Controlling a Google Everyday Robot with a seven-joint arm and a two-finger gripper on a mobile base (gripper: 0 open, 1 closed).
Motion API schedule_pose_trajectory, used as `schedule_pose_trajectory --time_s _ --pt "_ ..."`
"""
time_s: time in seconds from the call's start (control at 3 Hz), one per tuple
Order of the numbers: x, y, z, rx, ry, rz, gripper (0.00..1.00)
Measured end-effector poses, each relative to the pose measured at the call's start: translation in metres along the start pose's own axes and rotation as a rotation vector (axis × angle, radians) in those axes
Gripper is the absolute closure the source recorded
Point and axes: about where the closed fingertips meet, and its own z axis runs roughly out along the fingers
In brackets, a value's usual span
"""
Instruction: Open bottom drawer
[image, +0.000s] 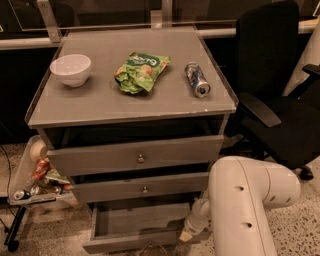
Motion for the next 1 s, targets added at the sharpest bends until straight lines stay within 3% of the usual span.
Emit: schedule_pose_trajectory --time_s 0.33,1.0 --pt "0.0105 0.0179 -0.0007 -0.007 0.008 0.03 1.0" --pt "0.0162 0.0267 -0.0013 -0.009 0.016 0.036 1.0"
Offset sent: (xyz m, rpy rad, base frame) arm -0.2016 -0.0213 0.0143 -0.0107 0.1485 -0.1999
